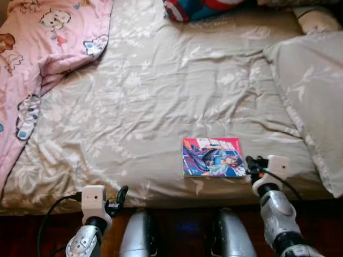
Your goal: Clean up the room
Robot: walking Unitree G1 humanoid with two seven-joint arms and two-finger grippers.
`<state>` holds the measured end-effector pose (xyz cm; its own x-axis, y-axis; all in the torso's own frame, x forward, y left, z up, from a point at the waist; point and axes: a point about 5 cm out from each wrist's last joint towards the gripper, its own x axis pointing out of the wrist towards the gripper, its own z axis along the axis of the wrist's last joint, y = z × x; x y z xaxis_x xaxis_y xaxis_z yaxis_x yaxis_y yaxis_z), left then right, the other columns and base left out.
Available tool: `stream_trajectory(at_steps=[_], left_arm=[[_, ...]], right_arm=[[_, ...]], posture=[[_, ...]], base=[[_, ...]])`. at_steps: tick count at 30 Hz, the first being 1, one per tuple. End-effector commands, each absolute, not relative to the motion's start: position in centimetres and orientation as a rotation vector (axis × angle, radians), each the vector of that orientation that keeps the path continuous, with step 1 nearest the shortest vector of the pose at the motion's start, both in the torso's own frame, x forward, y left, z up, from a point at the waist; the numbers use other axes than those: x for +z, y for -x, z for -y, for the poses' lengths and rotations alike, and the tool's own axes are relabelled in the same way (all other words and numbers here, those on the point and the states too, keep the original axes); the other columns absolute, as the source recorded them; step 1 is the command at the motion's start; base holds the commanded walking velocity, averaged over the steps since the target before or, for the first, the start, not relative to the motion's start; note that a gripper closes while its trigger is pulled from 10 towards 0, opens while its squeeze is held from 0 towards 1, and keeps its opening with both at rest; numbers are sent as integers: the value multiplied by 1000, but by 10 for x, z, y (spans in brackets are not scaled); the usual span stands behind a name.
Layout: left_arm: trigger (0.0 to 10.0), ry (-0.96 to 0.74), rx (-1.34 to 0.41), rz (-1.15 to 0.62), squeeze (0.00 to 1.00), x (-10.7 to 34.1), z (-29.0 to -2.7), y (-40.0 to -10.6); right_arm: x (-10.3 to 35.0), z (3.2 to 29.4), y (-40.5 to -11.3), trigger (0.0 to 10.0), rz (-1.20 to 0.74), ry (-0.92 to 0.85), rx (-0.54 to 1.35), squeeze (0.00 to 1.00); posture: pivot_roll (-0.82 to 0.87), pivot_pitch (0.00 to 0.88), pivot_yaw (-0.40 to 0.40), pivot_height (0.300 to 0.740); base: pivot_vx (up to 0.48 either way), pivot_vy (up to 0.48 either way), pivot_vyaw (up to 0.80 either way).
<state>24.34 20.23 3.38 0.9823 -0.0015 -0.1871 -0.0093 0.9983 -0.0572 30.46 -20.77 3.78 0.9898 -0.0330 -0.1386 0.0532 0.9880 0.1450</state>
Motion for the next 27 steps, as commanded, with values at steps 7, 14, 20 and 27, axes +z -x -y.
stream_trajectory(at_steps=[7, 14, 20, 27], left_arm=[[10000, 82, 55, -303, 0, 1, -207, -236], [10000, 80, 57, -429, 0, -24, -211, -227], [10000, 88, 101, -535, 0, -39, -222, -219], [10000, 71, 91, -640, 0, -53, -219, -210]], right_arm=[[-10, 213, -268, 10000, -374, -186, -183, 0], [-38, 202, -242, 10000, -552, -122, -145, 0], [-55, 203, -222, 10000, -668, -116, -179, 0], [-63, 202, -212, 10000, -731, -93, -186, 0]], posture=[[-29, 118, 22, 661], [-32, 98, 21, 701], [-39, 88, 34, 736], [-44, 87, 32, 740]], base=[[0, 0, 0], [0, 0, 0], [0, 0, 0], [0, 0, 0]])
